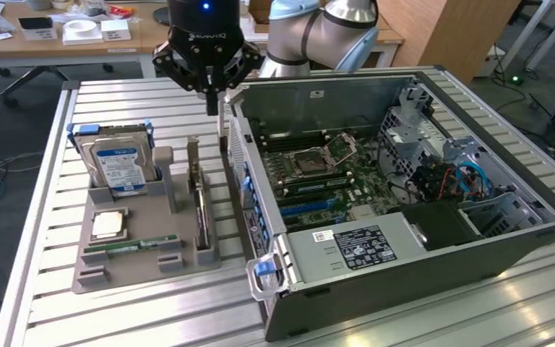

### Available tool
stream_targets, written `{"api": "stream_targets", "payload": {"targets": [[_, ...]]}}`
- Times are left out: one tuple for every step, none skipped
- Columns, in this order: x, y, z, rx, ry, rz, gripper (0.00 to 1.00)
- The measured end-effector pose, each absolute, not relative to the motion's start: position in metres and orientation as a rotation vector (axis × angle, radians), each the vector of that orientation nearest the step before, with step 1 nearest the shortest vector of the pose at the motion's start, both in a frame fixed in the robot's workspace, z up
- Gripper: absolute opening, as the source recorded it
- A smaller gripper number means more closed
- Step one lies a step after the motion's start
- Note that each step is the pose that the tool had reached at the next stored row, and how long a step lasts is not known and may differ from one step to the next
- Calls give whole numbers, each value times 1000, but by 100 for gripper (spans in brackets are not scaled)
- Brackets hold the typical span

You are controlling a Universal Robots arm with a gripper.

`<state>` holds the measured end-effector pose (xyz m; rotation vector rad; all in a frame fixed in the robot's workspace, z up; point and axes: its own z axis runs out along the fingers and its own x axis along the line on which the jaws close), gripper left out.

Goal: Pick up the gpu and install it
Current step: 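Reach for the gpu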

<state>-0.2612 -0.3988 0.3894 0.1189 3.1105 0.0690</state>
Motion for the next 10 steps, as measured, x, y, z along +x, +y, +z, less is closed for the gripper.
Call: {"api": "stream_targets", "payload": {"targets": [[-263,-399,389,119,3110,69,11],[-264,-399,389,119,3111,69,11],[-265,-399,389,119,3111,69,11],[-267,-399,389,119,3110,69,11],[-268,-399,389,119,3110,69,11],[-269,-399,389,119,3111,69,11],[-270,-399,389,119,3111,69,11],[-271,-399,389,119,3111,69,11],[-272,-399,389,119,3111,69,11],[-274,-399,389,119,3110,69,11]]}}
